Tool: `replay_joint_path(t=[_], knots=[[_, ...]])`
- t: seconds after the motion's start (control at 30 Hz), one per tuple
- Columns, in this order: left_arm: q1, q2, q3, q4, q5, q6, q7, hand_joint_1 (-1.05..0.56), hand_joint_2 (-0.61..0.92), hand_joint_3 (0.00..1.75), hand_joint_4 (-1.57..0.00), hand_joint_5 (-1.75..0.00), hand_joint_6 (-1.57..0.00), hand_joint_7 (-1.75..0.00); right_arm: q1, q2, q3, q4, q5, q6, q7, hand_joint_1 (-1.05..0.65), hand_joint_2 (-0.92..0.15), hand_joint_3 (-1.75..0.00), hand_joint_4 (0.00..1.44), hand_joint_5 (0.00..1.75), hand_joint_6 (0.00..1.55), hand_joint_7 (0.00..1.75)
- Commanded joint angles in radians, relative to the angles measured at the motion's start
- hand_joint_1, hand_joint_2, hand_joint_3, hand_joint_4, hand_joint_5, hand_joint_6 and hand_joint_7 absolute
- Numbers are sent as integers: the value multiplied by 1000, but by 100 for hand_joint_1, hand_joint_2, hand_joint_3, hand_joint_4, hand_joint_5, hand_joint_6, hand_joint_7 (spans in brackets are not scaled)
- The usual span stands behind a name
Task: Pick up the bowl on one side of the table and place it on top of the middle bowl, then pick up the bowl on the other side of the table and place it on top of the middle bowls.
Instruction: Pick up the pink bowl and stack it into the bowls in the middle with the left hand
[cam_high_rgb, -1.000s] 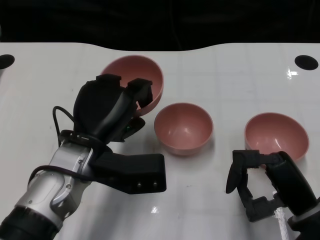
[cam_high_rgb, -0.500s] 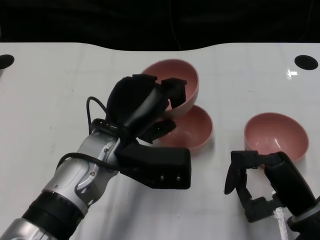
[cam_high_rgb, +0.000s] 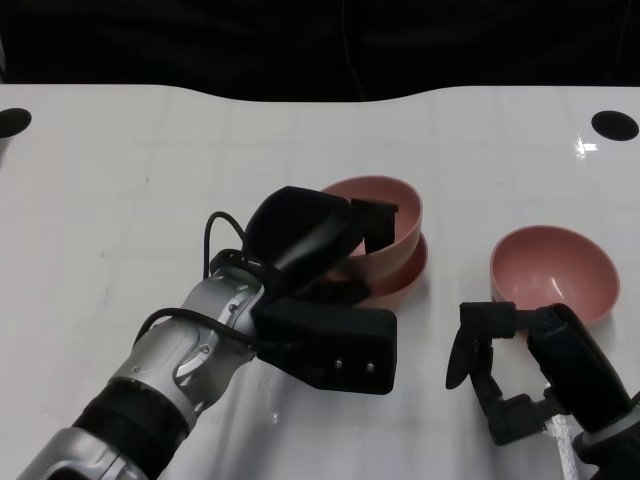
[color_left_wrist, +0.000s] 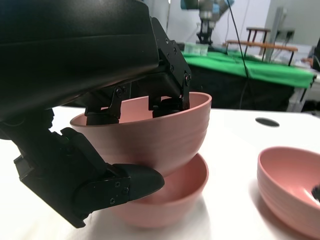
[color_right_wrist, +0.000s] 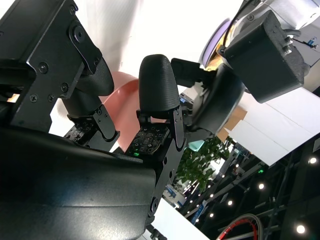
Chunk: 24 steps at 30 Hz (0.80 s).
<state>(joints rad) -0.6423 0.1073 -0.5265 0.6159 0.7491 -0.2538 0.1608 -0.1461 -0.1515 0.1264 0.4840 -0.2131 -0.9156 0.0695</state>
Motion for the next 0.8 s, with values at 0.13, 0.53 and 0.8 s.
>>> replay_joint_path(t=[0.13, 0.53, 0.8], knots=[[-40, 29, -18, 22, -28, -3, -163, -41, 90, 33, -32, -63, -36, -27, 4, -12, -1, -6, -3, -4, -2, 22, -5, -175, 99, 174, 97, 132], [28, 128, -5, -217, 28, 109, -246, -89, 92, 62, 0, -32, -13, -2, 9, -10, 0, -19, 11, 2, 9, 21, -4, -175, 99, 174, 97, 132], [156, 219, 76, -424, 4, 112, -240, -82, 92, 58, 0, -34, -15, -3, 14, -11, -4, -35, -16, 14, -7, 23, -4, -175, 100, 175, 98, 133]])
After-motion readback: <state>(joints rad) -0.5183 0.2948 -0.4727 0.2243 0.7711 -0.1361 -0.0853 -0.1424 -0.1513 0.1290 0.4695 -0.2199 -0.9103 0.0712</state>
